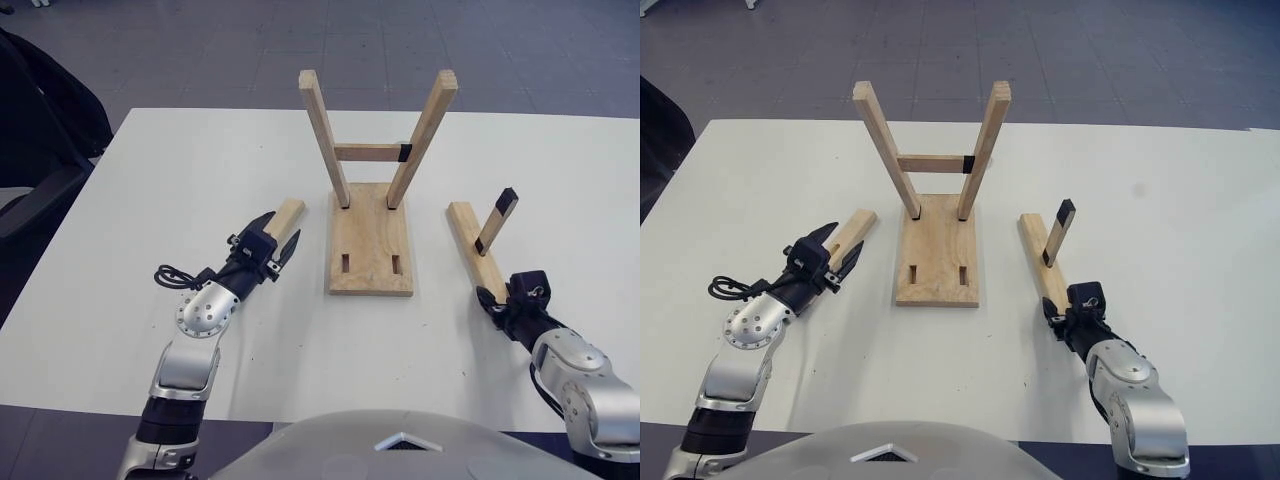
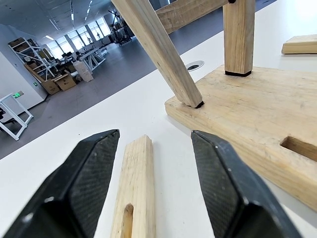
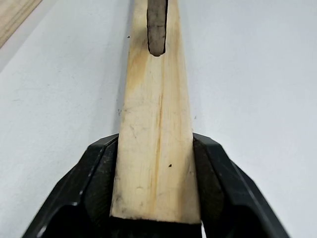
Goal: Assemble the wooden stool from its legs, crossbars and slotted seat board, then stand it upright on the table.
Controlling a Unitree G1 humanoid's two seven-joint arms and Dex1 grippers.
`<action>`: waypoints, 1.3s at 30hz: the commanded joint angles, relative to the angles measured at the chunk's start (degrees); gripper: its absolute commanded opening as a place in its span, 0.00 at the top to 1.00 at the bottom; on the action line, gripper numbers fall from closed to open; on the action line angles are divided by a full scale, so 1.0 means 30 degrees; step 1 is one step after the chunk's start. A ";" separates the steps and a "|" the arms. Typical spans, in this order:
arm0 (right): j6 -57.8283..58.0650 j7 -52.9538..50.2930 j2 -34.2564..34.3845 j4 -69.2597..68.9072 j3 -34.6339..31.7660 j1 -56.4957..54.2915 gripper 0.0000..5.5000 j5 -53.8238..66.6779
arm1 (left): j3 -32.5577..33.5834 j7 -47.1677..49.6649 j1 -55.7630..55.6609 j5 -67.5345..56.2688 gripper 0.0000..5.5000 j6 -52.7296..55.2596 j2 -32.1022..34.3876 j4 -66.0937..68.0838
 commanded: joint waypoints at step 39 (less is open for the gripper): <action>0.4189 0.8493 -0.1163 0.3907 -0.0378 -1.5989 0.63 2.0870 | 0.3739 0.6460 -0.9588 -3.6783 0.40 1.4630 0.1192 -0.2123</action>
